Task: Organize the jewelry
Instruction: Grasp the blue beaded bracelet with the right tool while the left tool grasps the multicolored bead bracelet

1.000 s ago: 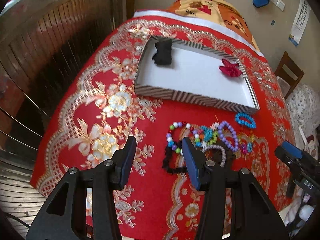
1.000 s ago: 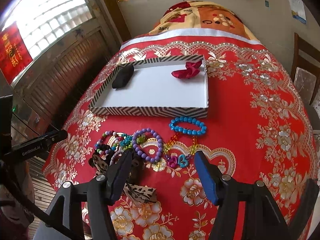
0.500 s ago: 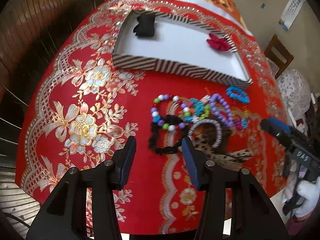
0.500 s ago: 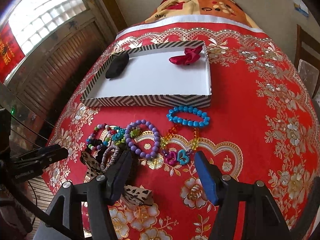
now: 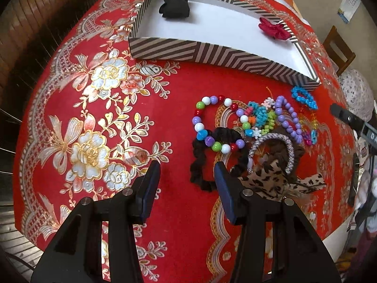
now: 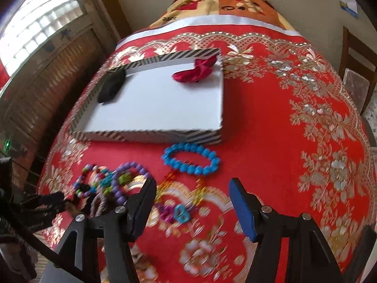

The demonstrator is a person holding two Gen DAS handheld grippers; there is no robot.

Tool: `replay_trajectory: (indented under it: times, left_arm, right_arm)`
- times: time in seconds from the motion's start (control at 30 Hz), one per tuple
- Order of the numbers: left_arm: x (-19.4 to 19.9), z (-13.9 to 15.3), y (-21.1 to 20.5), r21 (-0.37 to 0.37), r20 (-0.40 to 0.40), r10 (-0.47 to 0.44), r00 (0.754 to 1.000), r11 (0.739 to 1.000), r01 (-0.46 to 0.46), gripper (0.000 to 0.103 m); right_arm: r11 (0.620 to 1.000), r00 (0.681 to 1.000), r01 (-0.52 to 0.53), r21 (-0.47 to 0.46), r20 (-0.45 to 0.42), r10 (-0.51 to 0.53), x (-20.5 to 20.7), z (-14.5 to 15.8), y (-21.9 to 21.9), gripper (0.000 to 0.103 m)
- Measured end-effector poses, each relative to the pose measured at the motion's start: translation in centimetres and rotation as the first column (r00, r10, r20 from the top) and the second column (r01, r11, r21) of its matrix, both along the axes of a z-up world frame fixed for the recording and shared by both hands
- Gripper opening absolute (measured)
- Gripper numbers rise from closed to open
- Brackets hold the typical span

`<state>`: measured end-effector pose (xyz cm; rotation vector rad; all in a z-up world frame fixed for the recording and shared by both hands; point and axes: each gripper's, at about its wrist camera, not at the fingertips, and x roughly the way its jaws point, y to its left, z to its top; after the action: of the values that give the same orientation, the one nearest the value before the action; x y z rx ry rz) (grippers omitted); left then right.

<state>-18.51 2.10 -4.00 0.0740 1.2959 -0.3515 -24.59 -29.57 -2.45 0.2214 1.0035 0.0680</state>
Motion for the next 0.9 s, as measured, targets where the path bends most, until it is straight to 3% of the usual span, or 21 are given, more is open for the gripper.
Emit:
replay_trajectory:
  times: [0.13, 0.2, 0.27, 0.43, 0.53, 0.67, 0.9]
  left_arm:
    - [0.2, -0.4, -0.2, -0.001, 0.000, -0.004, 1.000, 1.000, 0.004, 0.047]
    - [0.4, -0.5, -0.4, 0.004, 0.010, -0.014, 1.000, 1.000, 0.014, 0.046]
    - [0.6, -0.6, -0.7, 0.009, 0.020, -0.017, 1.000, 1.000, 0.017, 0.040]
    - [1.3, -0.7, -0.9, 0.021, 0.025, -0.030, 0.999, 0.999, 0.029, 0.013]
    - [1.5, -0.8, -0.5, 0.003, 0.020, -0.025, 0.999, 1.000, 0.025, 0.008]
    - [1.6, -0.2, 0.5, -0.031, 0.004, 0.005, 1.000, 1.000, -0.005, 0.006]
    - [2.0, 3.4, 1.5, -0.058, 0.072, 0.026, 0.997, 0.998, -0.021, 0.005]
  right_arm:
    - [1.000, 1.000, -0.002, -0.024, -0.017, 0.002, 1.7, -0.9, -0.6, 0.062]
    - [1.000, 1.000, 0.009, -0.024, -0.025, -0.010, 2.5, -1.6, -1.0, 0.057]
    - [1.000, 0.999, 0.025, -0.008, -0.028, -0.026, 3.2, -2.2, -1.4, 0.049]
    - [0.999, 0.998, -0.004, -0.045, -0.063, 0.001, 5.1, -3.7, -1.1, 0.041]
    - [0.994, 0.998, -0.029, -0.102, -0.060, 0.023, 5.1, -4.1, -0.4, 0.030]
    - [0.987, 0.997, -0.067, -0.146, -0.049, 0.060, 5.0, -4.2, 0.1, 0.008]
    - [0.996, 0.996, -0.062, -0.067, 0.060, 0.066, 3.0, -0.5, -0.6, 0.008]
